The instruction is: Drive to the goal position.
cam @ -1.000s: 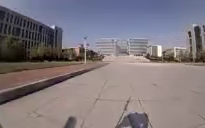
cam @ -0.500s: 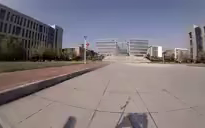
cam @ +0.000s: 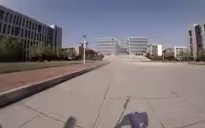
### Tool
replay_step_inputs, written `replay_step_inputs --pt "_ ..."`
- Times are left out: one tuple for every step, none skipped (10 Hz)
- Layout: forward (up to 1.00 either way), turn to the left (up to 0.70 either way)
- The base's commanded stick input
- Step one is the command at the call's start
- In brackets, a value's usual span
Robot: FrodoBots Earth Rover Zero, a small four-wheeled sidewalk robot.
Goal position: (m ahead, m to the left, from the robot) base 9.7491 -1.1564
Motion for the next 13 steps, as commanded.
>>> replay_step_inputs --pt "0.7 0.0" --pt "0.7 0.0" --pt "0.7 0.0" --pt "0.7 0.0" --pt "0.7 0.0" --pt "0.7 0.0" --pt "0.7 0.0" --pt "0.7 0.0" --pt "0.7 0.0" --pt "0.7 0.0" --pt "0.7 0.0" --pt "0.7 0.0" --pt "0.7 0.0"
